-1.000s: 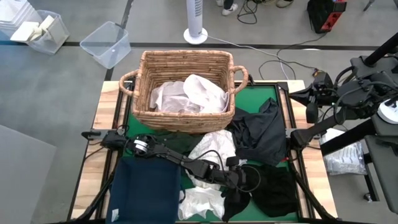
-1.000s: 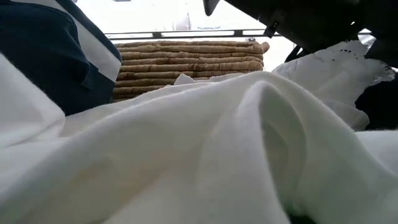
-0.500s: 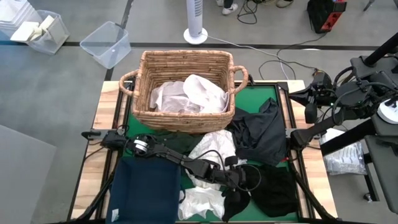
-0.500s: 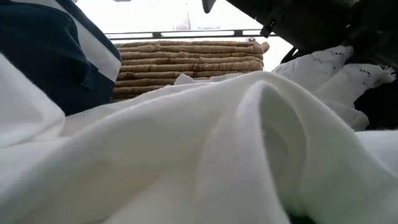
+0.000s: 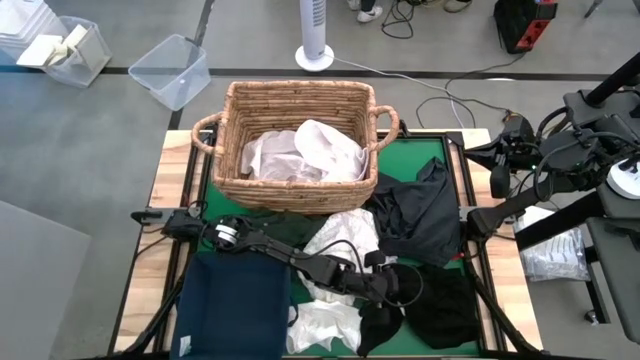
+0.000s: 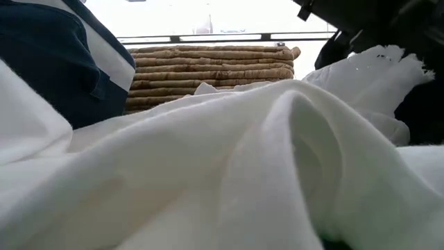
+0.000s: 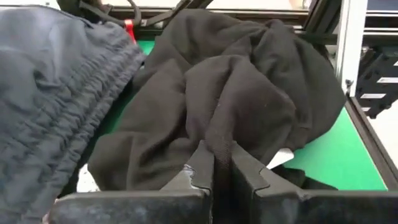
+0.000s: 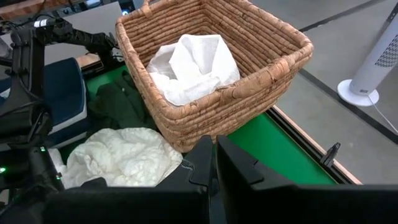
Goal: Sort clothes
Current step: Put the black shirt into the laundry bin
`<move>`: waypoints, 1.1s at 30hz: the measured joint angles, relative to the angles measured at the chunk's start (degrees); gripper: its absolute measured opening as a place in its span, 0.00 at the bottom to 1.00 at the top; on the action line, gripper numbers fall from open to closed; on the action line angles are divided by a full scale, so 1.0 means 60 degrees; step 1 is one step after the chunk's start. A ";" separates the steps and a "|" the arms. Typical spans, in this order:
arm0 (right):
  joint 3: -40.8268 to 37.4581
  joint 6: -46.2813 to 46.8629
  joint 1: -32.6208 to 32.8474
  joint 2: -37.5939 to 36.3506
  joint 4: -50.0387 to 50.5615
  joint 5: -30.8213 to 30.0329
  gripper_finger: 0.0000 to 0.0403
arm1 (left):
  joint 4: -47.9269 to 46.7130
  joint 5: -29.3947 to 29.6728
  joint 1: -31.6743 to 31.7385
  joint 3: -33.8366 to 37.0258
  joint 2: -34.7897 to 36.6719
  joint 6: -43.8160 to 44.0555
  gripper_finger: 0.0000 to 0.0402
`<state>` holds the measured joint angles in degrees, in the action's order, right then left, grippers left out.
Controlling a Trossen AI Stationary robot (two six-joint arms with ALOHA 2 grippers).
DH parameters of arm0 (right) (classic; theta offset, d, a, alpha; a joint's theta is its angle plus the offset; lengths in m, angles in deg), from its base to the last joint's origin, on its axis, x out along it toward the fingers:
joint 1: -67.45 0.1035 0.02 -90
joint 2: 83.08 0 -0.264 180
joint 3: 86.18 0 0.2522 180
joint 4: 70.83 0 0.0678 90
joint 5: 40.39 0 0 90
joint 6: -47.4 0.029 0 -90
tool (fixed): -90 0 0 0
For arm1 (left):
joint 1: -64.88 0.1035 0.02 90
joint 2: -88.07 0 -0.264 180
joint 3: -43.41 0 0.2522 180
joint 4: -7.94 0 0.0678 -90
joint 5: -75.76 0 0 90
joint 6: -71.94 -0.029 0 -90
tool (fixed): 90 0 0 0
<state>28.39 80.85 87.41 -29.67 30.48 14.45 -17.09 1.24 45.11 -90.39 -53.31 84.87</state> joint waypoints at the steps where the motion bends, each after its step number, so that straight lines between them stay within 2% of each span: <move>1: 0.0000 0.0000 0.0002 0.0000 0.0000 0.0000 0.03 | -0.0072 -0.0002 0.0000 -0.0080 0.0000 0.0000 0.01; 19: 0.0000 -0.0052 0.0000 -0.0029 0.0002 -0.0172 0.03 | -0.2304 -0.0257 -0.0051 -0.2498 0.0000 -0.0743 0.00; 33: -0.0004 -0.0189 0.0000 -0.0142 0.0005 -0.0221 0.03 | -0.2756 -0.0331 -0.0207 -0.2466 0.0985 -0.0703 0.00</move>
<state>28.37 79.71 87.41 -30.52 30.51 13.13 -33.62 -0.75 43.87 -105.19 -47.40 80.65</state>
